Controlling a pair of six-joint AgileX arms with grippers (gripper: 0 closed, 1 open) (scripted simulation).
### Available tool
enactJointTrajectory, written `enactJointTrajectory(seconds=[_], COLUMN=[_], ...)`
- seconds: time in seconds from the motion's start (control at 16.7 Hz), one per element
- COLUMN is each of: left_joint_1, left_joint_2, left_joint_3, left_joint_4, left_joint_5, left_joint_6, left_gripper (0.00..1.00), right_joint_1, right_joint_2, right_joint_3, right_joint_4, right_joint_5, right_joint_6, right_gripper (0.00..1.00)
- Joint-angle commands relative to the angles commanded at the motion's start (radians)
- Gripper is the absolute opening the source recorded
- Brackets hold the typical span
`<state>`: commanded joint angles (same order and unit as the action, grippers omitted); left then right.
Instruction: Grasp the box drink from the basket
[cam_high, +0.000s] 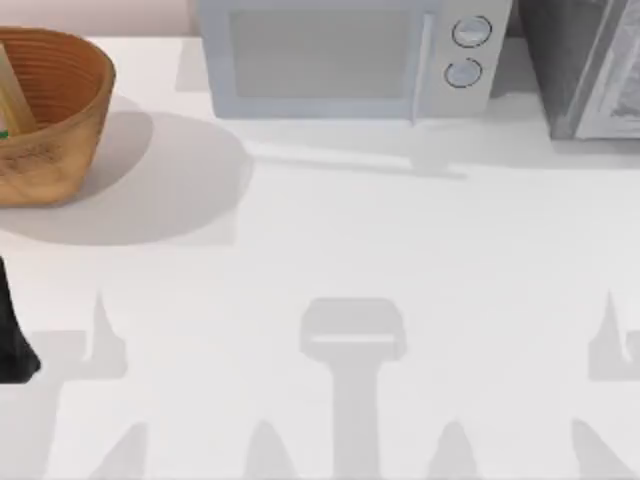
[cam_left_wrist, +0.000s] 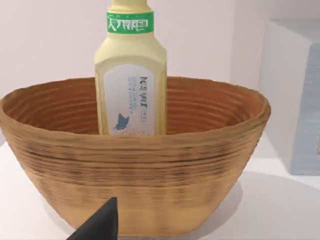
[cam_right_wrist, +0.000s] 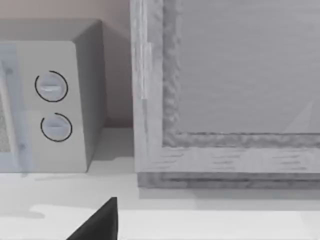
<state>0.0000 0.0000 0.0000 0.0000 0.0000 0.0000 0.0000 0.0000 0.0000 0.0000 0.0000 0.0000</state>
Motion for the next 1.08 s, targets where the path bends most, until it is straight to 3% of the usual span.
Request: enactJointTrajectory(seconds=[0.24,0.48,1.08], left_joint_1=[0.004,0.022,0.101], left_joint_2=[0.030,0.205,1.008], left_joint_3=[0.004,0.049,0.338], left_joint_4=[0.014,0.116,0.672], left_joint_5=[0.003,0.022,0.119], left_joint_6=[-0.002,-0.007,0.002], left_gripper=[1.00,1.00,1.00], right_joint_1=[0.000,0.000,0.000], right_joint_2=[0.000,0.000,0.000], right_joint_3=[0.000,0.000,0.000], right_joint_4=[0.000,0.000,0.000], right_joint_5=[0.000,0.000,0.000], right_joint_6=[0.000,0.000,0.000], right_gripper=[1.00,1.00,1.00])
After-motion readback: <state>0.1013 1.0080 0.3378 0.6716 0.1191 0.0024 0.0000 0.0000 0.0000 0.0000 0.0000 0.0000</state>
